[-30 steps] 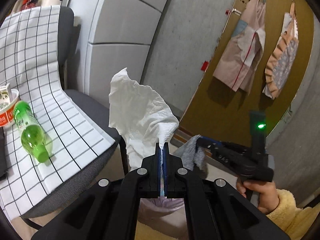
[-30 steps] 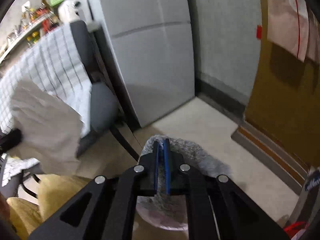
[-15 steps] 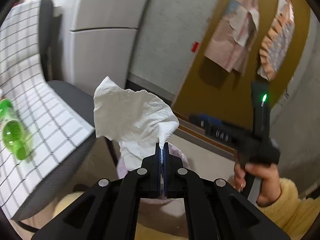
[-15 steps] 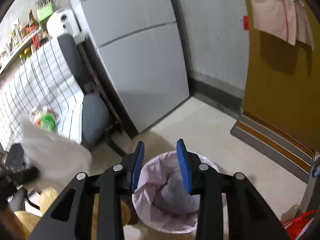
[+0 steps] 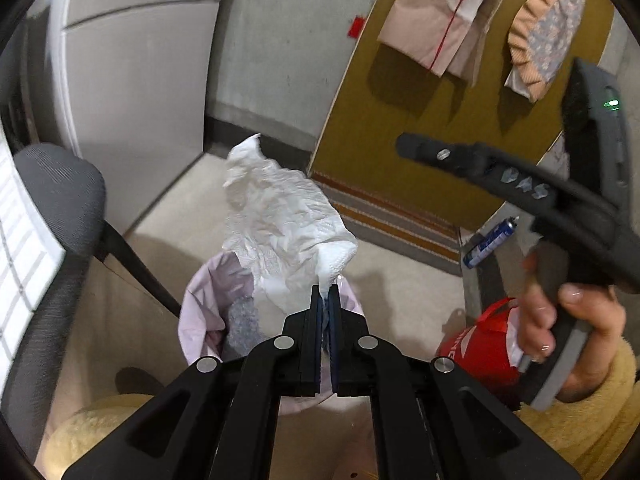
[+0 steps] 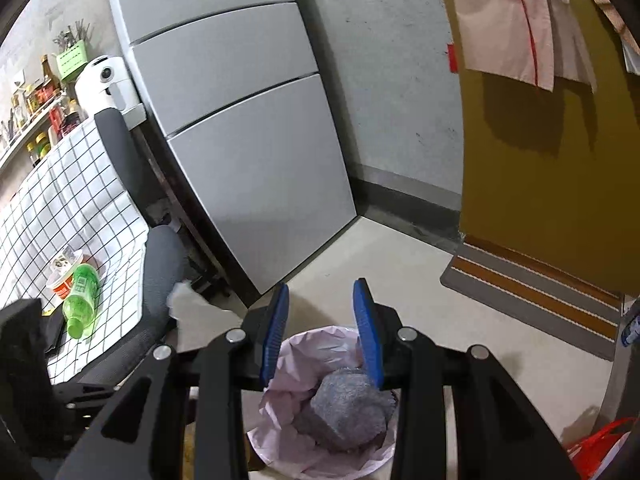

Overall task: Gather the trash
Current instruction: 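Carry the cloth and tissue over the pink bin and open both grippers, then return both tools over the chair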

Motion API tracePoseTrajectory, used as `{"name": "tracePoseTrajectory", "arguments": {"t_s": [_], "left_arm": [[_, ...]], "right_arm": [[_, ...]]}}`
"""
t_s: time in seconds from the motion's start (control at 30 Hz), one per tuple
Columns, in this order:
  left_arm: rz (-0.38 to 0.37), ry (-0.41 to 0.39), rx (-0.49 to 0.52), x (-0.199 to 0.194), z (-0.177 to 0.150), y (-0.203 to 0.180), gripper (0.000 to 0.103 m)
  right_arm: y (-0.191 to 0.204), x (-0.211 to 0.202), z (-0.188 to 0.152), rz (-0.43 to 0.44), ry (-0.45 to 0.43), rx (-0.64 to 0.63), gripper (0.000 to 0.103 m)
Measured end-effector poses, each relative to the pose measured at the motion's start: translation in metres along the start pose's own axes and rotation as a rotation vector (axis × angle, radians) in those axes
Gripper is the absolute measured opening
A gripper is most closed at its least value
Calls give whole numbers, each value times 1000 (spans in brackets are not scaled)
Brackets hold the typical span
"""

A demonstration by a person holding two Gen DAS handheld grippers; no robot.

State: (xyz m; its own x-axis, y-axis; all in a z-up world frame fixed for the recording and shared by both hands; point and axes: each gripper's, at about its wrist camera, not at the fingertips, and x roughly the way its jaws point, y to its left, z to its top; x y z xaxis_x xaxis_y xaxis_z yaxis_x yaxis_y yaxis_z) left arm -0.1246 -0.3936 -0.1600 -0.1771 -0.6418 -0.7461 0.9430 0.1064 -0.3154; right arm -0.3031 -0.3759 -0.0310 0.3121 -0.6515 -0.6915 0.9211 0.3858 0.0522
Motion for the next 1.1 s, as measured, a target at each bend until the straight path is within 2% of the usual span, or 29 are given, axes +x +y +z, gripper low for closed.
{"name": "tracePoseTrajectory", "arguments": {"t_s": [0.13, 0.37, 0.5, 0.67, 0.83, 1.1], "left_arm": [[33, 48, -21, 22, -5, 9, 9], [81, 37, -40, 29, -7, 20, 37], [110, -6, -53, 19, -8, 25, 37], [165, -118, -64, -19, -10, 27, 37], [226, -209, -123, -71, -20, 44, 38], [376, -324, -301, -160, -70, 95, 40]], "right_arm": [[-11, 6, -2, -10, 9, 18, 33], [-13, 9, -5, -20, 11, 16, 33], [-8, 4, -5, -17, -5, 11, 33], [10, -6, -3, -10, -29, -28, 33], [43, -10, -1, 40, -35, -76, 34], [129, -3, -9, 227, -4, -226, 37]]}}
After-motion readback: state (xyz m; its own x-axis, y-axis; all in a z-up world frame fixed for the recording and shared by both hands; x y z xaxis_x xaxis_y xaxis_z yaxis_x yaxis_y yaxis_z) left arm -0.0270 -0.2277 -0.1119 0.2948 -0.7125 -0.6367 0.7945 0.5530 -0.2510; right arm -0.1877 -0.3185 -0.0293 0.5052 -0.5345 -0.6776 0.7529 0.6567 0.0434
